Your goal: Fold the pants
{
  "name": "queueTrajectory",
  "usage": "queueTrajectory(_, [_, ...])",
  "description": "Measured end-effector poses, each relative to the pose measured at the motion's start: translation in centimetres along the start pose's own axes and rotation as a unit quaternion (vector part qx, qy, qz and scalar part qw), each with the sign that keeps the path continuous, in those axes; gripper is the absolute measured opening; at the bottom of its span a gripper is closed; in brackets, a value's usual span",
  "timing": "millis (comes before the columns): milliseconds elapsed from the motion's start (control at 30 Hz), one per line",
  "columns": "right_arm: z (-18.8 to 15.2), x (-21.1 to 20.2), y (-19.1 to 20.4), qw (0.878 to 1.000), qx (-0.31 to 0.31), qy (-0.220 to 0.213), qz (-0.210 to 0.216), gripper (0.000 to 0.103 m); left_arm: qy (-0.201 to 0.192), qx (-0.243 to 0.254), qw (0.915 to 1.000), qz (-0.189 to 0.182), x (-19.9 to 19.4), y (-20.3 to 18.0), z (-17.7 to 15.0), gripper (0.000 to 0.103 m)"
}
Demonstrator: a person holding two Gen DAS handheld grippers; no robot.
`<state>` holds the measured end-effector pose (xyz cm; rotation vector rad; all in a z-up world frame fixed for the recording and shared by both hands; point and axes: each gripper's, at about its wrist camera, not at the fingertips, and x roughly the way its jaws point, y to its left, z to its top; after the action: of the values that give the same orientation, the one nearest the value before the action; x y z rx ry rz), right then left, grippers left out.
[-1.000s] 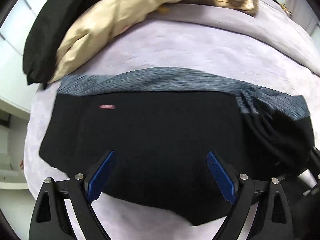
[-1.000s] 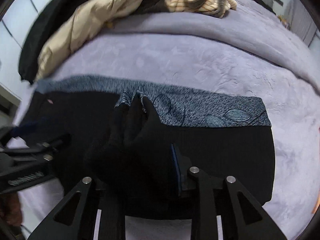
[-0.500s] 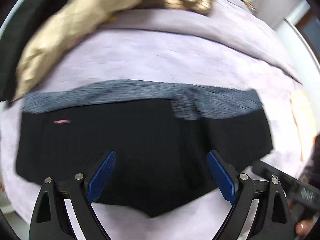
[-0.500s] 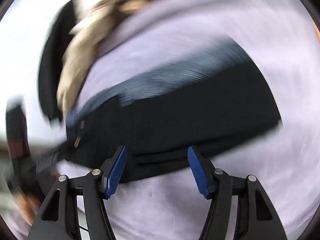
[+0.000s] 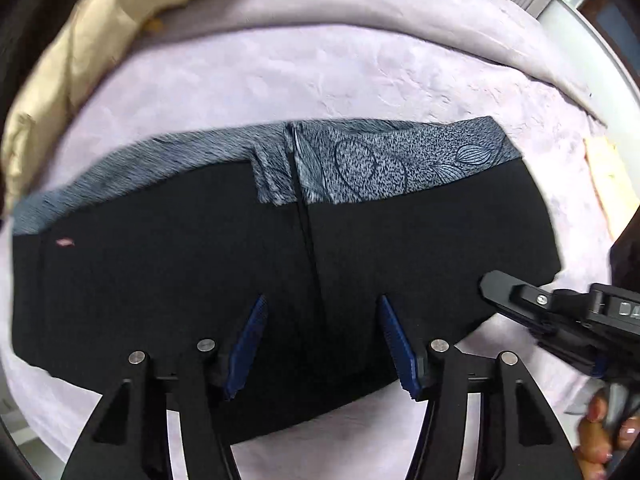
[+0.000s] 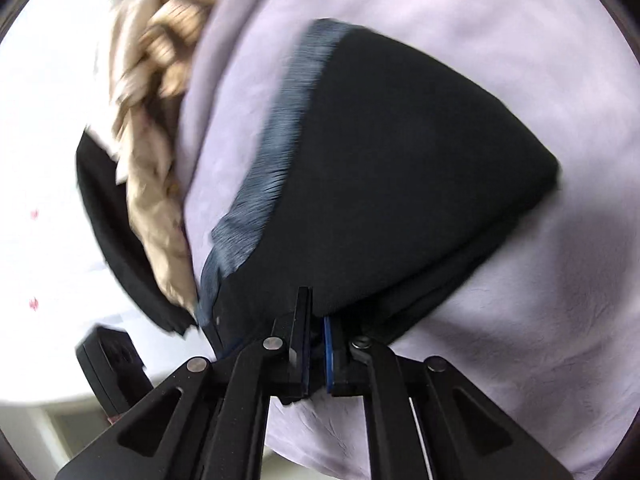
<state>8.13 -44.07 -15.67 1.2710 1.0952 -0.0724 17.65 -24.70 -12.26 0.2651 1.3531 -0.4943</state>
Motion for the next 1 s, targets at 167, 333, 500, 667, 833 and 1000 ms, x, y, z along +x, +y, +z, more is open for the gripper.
queueTrajectory(167, [0.0, 2.7, 0.1, 0.996, -0.044, 0.023, -0.071, 0.006, 0.021, -0.031, 0.9991, 0.022, 1.6, 1.7, -0.4, 0.075])
queueTrajectory(333, [-0.8, -0.1, 3.9, 0.979, -0.166, 0.058, -0.100, 0.032, -0.034, -0.010, 0.9981, 0.050, -2.1, 1.3, -0.3, 0.076])
queueTrajectory(500, [3.2, -4.6, 6.7, 0.960, -0.247, -0.047, -0.127, 0.032, -0.068, 0.002, 0.9973, 0.026, -3.7, -0.9, 2.7, 0.076])
queueTrajectory(667, [11.2, -2.8, 3.8, 0.972, -0.188, -0.034, -0.137, 0.050, -0.070, 0.019, 0.9968, 0.033, -1.1, -3.4, 6.2, 0.076])
queueTrajectory(833, [14.9, -0.2, -0.7, 0.990, -0.109, 0.032, -0.088, 0.038, -0.030, -0.001, 0.9970, 0.072, 3.3, -2.3, 7.3, 0.076])
queueTrajectory(1000, [13.5, -0.2, 1.2, 0.972, -0.189, 0.038, -0.135, 0.038, -0.016, -0.027, 0.9977, 0.059, 4.4, -0.2, 5.6, 0.080])
